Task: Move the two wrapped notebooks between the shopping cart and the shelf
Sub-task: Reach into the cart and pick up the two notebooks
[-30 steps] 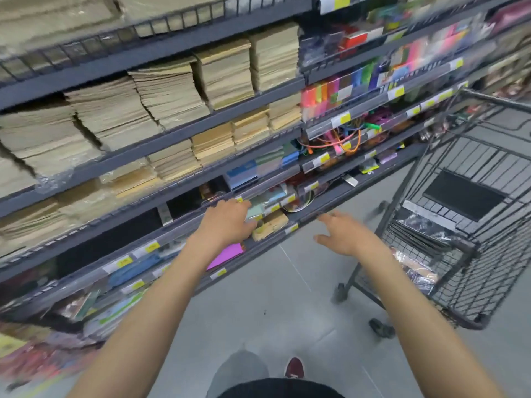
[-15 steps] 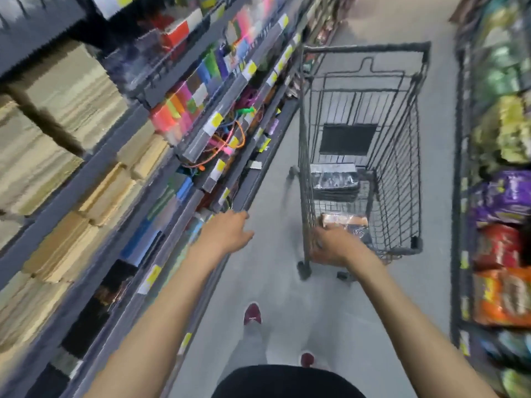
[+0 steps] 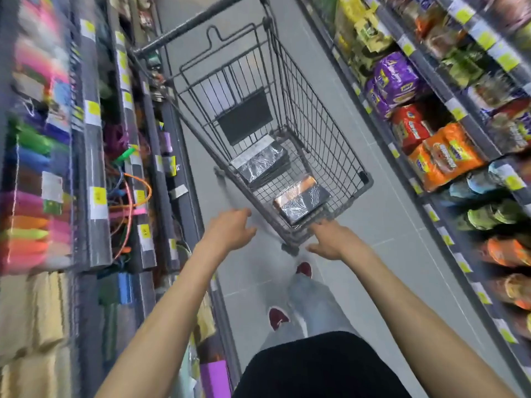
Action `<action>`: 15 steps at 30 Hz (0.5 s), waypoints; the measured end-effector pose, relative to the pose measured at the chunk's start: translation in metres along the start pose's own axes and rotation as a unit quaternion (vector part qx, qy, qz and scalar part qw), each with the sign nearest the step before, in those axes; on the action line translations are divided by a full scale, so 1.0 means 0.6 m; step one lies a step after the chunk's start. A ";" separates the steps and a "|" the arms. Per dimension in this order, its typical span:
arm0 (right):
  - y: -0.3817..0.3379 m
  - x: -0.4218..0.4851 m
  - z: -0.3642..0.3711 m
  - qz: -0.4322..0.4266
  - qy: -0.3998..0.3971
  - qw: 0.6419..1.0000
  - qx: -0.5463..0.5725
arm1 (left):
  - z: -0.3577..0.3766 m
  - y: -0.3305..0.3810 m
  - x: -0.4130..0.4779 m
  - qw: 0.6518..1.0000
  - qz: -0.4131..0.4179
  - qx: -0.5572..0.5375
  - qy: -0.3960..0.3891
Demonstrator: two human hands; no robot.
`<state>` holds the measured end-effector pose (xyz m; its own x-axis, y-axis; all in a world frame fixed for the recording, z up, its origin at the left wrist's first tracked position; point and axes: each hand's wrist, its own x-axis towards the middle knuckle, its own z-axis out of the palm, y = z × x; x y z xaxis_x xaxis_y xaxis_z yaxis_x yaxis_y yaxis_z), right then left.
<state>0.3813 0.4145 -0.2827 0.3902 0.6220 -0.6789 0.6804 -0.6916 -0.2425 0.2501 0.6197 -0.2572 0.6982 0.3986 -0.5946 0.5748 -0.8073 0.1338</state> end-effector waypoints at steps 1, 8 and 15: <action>0.007 0.013 -0.002 0.005 0.004 1.000 0.006 | -0.007 0.003 0.022 1.000 0.009 0.004 -0.004; 0.035 0.112 -0.030 0.024 -0.016 0.999 0.043 | -0.050 0.016 0.147 0.998 0.034 0.058 -0.009; 0.053 0.181 -0.058 0.067 -0.023 0.996 0.054 | -0.091 0.015 0.249 0.990 0.088 0.109 -0.012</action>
<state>0.4668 0.4725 -0.3400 0.4419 0.5064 -0.7405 0.5527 -0.8038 -0.2200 0.3831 0.6960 -0.3016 0.7678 0.2345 -0.5962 0.3367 -0.9394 0.0642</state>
